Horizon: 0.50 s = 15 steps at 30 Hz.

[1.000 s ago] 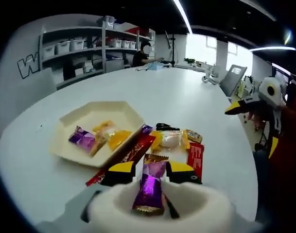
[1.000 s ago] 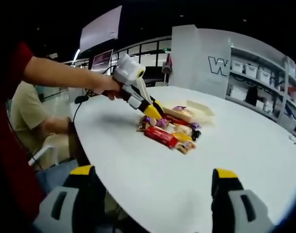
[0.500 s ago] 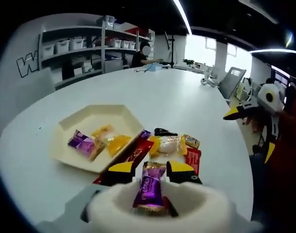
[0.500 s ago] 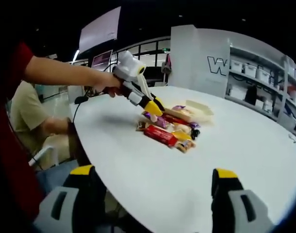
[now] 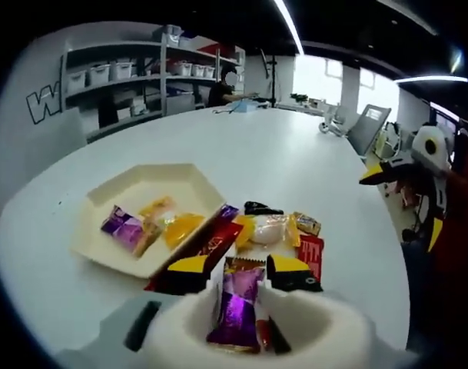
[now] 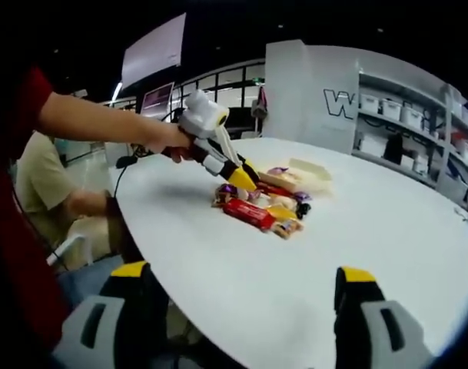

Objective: Place the target food into the container with the food tongs after gripping and lifting it, then release it inside without dropping or visibly crushing the food.

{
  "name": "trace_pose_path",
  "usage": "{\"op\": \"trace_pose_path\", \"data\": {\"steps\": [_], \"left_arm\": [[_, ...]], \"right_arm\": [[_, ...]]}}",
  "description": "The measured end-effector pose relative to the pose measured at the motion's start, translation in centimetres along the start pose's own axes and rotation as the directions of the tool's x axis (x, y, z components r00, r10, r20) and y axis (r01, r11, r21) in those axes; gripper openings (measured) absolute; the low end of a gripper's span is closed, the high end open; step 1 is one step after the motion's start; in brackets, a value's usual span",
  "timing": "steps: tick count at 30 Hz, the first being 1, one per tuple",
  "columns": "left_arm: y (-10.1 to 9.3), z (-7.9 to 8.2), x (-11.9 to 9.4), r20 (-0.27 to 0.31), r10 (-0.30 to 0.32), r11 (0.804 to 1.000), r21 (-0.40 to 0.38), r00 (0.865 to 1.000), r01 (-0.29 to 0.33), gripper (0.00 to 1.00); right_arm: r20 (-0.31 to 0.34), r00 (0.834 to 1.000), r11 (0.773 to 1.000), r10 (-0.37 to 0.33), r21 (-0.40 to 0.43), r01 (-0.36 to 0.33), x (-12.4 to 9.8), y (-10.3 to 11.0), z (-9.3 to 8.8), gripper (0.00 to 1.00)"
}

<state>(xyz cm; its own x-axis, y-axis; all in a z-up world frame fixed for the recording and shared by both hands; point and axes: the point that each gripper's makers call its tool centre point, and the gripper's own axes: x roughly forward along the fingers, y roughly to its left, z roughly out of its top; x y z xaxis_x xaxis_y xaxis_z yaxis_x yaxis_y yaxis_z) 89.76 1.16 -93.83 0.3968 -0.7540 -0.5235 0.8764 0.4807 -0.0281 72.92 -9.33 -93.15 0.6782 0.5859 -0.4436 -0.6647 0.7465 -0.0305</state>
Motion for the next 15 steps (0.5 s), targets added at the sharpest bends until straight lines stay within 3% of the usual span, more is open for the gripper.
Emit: {"op": "trace_pose_path", "data": {"steps": [9,13,15], "left_arm": [[-0.1,0.0,-0.3,-0.021,0.033,0.999,0.036,0.999,-0.032,0.23],[0.0,1.1,-1.1,-0.002,0.028,0.999,0.026,1.0,-0.028,0.23],[0.1,1.7,-1.5,0.004,0.039,0.998,0.059,0.999,-0.039,0.23]], "right_arm": [[0.011,1.0,1.0,0.008,-0.008,-0.008,0.1,0.5,0.3,0.99],[0.018,1.0,1.0,0.002,0.001,-0.002,-0.1,0.3,0.3,0.99],[0.024,1.0,1.0,0.001,0.005,-0.002,-0.2,0.3,0.5,0.99]]}}
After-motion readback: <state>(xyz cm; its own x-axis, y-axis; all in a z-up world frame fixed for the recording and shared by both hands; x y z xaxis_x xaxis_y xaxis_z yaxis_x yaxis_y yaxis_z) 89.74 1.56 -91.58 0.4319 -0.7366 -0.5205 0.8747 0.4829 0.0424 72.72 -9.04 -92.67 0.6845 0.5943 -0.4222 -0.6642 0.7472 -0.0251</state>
